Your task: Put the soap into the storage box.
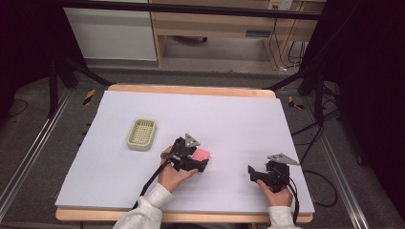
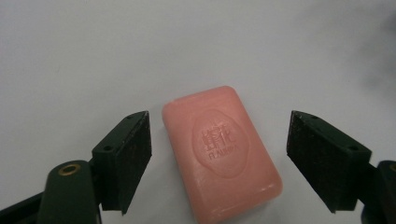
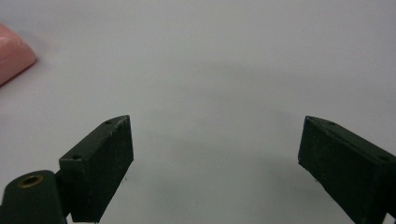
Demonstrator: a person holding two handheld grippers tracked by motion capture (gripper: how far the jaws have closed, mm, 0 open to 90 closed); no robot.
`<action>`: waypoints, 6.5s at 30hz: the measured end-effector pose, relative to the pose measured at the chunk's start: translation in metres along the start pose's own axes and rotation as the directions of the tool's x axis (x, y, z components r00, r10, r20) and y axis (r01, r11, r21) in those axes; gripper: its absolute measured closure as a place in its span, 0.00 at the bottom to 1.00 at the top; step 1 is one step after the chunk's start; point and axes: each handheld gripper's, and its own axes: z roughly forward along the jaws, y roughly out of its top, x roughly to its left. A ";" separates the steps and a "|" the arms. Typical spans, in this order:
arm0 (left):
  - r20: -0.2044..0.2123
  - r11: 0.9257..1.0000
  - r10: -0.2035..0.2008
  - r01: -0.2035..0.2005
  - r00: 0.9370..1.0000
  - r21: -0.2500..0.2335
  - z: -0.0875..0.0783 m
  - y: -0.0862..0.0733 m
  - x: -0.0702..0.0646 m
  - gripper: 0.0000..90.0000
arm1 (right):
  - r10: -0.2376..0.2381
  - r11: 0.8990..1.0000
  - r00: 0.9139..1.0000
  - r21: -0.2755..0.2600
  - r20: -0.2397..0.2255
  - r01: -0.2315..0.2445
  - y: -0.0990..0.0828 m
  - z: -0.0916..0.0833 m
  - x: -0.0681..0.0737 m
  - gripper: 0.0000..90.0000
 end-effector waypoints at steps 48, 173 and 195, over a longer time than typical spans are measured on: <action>-0.010 0.995 -0.013 0.014 1.000 0.097 0.022 -0.005 -0.003 0.38 | 0.001 1.000 1.000 0.009 -0.002 -0.001 0.000 0.001 0.001 0.12; -0.112 0.990 -0.141 0.143 0.984 0.013 -0.076 -0.014 0.087 0.41 | 0.001 1.000 1.000 0.015 0.002 -0.001 0.000 0.002 0.001 0.12; -0.164 0.982 -0.186 0.189 0.969 -0.001 -0.086 -0.016 0.118 0.41 | -0.001 1.000 1.000 0.017 0.004 0.001 0.000 0.002 0.001 0.12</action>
